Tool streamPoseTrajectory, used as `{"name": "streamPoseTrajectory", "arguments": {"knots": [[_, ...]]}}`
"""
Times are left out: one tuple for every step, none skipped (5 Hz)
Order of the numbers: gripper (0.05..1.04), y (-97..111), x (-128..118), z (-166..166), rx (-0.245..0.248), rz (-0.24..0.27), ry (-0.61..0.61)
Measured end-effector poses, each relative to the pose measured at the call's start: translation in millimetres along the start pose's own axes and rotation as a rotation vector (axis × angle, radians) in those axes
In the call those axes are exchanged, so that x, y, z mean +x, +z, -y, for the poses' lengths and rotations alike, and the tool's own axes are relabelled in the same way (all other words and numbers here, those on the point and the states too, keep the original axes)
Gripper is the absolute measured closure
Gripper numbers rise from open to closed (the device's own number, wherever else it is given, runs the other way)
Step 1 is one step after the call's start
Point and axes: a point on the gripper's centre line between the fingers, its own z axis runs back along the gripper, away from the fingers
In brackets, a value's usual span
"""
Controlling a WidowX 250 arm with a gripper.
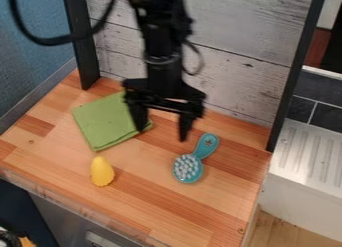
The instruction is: Move the green cloth between something blue and yellow
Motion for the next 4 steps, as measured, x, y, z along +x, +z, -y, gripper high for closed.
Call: {"name": "streamPoseTrajectory", "arguments": {"knots": [[0.083, -0.6, 7.8, -20.1, 0.021, 0.048, 0.064], [0.083, -1.6, 15.0, -47.0, 0.04, 0.085, 0.141], [0.083, -13.5, 26.7, -73.3, 0.072, 0.091, 0.239], [0.083, -28.4, 45.8, -102.3, 0.093, 0.103, 0.336]]}}
